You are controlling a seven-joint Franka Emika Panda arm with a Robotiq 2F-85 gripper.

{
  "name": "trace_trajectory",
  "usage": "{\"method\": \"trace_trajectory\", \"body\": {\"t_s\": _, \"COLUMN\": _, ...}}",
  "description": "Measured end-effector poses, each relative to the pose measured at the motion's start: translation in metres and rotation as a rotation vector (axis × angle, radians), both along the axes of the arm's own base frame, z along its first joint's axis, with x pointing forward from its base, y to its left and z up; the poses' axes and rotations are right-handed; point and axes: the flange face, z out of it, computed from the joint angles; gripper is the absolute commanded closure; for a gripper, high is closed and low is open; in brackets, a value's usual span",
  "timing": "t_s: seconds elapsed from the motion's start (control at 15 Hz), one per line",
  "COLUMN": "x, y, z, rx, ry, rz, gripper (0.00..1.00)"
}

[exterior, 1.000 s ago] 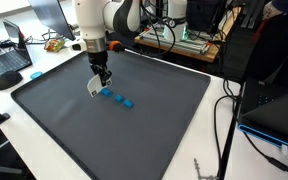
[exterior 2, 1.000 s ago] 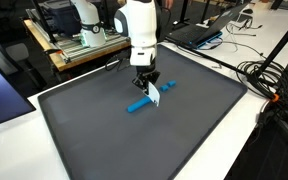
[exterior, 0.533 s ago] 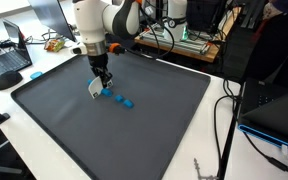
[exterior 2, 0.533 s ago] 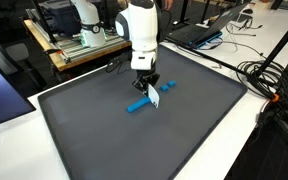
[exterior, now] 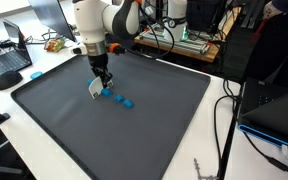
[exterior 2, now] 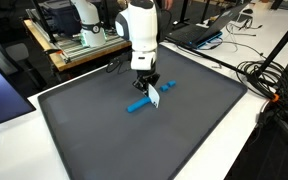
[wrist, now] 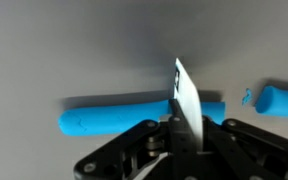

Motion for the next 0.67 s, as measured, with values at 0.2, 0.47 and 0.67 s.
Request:
{"method": "trace_trajectory", "body": {"t_s": 0.2, "x": -0.0003, "y": 0.0008, "z": -0.0002, "rx": 0.001, "ry": -0.002, "rz": 0.002, "gripper": 0.99}}
{"method": "trace_trajectory", "body": {"t_s": 0.47, "x": -0.0019, "y": 0.0023, "z": -0.0004, "rx": 0.001, "ry": -0.012, "rz": 0.008, "gripper": 0.99}}
{"method": "trace_trajectory", "body": {"t_s": 0.67, "x": -0.0026, "y": 0.0041, "z": -0.0003, "rx": 0.004, "ry": -0.015, "rz": 0.016, "gripper": 0.99}}
